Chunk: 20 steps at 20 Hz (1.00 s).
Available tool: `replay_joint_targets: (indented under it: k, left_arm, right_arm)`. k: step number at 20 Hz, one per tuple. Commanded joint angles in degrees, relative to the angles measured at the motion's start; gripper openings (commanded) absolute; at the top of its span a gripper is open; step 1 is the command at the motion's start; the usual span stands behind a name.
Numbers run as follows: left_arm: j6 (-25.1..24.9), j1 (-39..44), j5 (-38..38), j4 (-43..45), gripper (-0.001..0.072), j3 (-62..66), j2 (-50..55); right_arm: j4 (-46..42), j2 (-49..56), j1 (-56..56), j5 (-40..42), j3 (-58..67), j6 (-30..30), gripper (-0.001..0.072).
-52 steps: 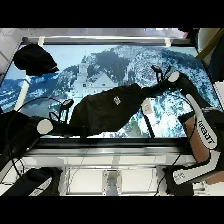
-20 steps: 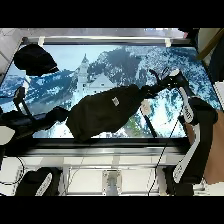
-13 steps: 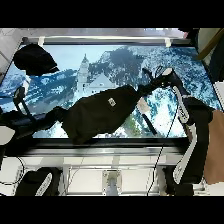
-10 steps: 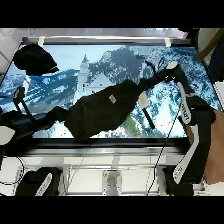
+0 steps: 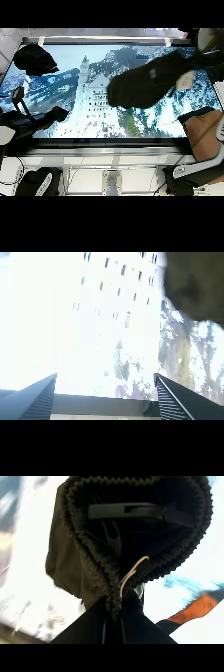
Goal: Fold the clothes and pants, and hang the long-sleeved shirts on hangers.
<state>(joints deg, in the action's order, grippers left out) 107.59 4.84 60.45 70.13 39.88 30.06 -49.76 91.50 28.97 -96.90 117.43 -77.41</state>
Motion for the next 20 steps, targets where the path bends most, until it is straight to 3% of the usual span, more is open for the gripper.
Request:
replay_joint_targets:
  k: [1, 5, 9, 12, 15, 16, 18, 20]
  left_arm:
    - [-0.02, -0.07, -0.76, 1.05, 0.0697, 0.07, -0.07]
    - [-0.02, -0.07, -3.93, 1.03, 0.0697, 0.07, -0.07]
    - [-0.02, -0.07, -5.40, 1.03, 0.0697, 0.07, -0.07]
    - [-0.02, -0.07, -5.42, 1.03, 0.0697, 0.07, -0.07]
    - [-0.02, -0.07, -5.40, 1.01, 0.0696, 0.07, -0.11]
    - [0.00, -0.07, -5.40, 0.98, 0.0697, 0.07, -0.13]
    - [0.00, -0.07, -5.40, 0.98, 0.0697, 0.07, -0.13]
    - [0.00, -0.07, -5.40, 0.98, 0.0696, 0.07, -0.13]
  right_arm:
    - [-7.69, -11.23, 16.06, -5.92, -0.26, -1.49, 0.0018]
    - [-3.65, -20.79, 39.32, -6.43, -6.88, -2.62, 0.0018]
    - [-19.85, -29.22, 51.17, -8.17, -20.83, -4.61, 0.0018]
    - [-26.67, -32.92, 52.43, -8.09, -31.15, -4.68, 0.0019]
    - [-35.87, -33.57, 52.43, -8.04, -33.57, -6.36, 0.0021]
    - [-37.53, -33.66, 52.43, -7.93, -33.33, -6.36, 0.0070]
    - [-35.87, -33.35, 52.41, -6.84, -31.56, -8.28, 0.0556]
    - [-25.68, -33.42, 52.43, -3.04, -28.30, -10.73, 0.0586]
